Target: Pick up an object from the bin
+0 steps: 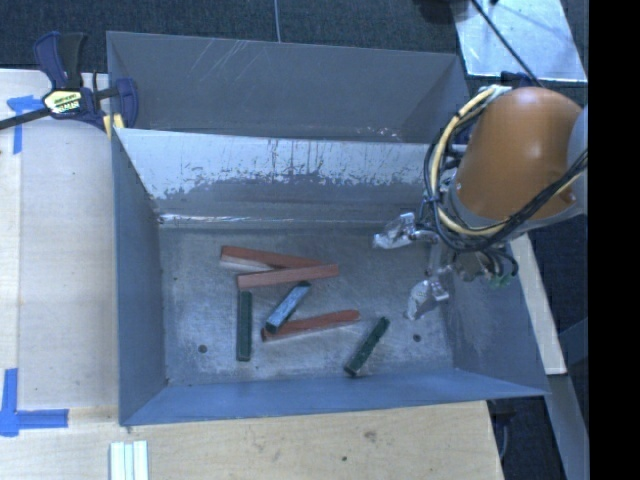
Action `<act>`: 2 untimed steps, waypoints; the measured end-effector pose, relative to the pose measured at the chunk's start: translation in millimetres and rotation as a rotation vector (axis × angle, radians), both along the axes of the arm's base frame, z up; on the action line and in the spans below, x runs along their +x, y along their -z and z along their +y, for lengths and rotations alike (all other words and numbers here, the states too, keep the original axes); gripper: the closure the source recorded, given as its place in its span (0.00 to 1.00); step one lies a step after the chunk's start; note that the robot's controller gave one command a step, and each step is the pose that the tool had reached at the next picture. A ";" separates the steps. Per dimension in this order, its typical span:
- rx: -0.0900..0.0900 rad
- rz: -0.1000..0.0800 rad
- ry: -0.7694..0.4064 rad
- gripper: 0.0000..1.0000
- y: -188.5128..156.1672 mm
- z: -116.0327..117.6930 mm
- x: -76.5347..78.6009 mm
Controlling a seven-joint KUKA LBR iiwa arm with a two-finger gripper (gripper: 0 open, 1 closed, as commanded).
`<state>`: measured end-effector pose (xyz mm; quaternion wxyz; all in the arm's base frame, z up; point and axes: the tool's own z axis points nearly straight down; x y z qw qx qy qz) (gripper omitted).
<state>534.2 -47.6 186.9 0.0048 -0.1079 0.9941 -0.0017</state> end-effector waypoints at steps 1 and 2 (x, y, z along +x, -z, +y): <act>0.002 0.006 -0.183 0.00 27.7 15.7 11.8; -0.002 0.004 -0.364 0.00 34.4 36.5 -18.9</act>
Offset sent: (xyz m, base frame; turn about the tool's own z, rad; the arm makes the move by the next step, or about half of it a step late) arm -0.0434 0.0552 -0.0411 -0.5025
